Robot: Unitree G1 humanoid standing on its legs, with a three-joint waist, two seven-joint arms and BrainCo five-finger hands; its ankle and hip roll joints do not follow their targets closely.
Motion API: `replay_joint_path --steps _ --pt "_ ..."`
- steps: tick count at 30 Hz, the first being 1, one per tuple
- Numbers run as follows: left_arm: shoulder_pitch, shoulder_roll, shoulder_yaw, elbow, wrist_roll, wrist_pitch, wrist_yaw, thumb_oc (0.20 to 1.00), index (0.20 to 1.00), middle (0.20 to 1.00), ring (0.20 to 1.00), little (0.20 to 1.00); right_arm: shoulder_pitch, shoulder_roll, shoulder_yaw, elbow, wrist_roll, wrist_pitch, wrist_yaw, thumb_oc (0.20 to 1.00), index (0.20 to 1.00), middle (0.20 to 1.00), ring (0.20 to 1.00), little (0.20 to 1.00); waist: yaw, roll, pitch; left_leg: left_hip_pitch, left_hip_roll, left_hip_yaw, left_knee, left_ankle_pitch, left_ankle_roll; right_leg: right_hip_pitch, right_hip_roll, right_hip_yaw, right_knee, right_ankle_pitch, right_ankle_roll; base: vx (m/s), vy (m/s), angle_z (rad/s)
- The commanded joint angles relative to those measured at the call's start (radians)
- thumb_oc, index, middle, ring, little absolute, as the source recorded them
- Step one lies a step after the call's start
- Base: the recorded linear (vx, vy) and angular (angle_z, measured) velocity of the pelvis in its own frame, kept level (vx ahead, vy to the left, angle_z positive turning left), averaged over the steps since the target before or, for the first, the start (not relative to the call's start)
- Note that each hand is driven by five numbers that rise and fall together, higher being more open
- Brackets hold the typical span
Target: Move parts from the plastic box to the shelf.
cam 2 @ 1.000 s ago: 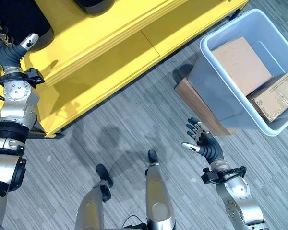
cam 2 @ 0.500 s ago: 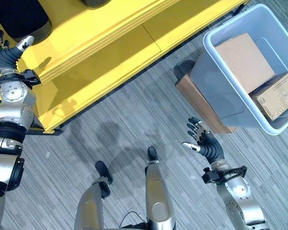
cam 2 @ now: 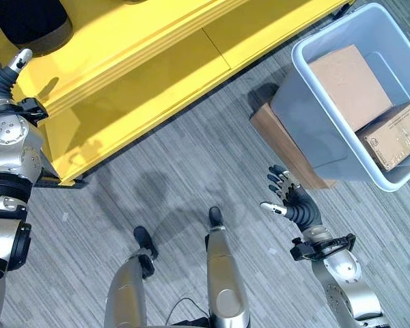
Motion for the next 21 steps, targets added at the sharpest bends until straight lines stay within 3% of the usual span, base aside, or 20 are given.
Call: replay_joint_path --steps 1,21 --pt "-0.031 0.061 0.037 0.038 -0.008 -0.045 0.018 1.000 1.000 1.000 1.000 1.000 0.027 -0.036 -0.057 -0.039 0.035 -0.057 0.005 1.000 1.000 1.000 1.000 1.000 -0.002 -0.022 -0.052 -0.008 0.019 -0.096 0.072 -0.040 -0.026 0.012 -0.037 0.010 -0.053 0.070 0.028 0.00 0.000 0.00" --pt "-0.005 0.075 0.046 0.033 0.001 -0.026 0.009 1.000 1.000 1.000 1.000 1.000 0.042 -0.052 -0.073 -0.046 0.038 -0.045 0.023 1.000 1.000 1.000 1.000 1.000 0.008 -0.021 -0.053 -0.031 0.016 -0.108 0.099 -0.048 -0.022 -0.006 -0.033 0.015 -0.026 0.061 0.021 0.00 0.000 0.00"
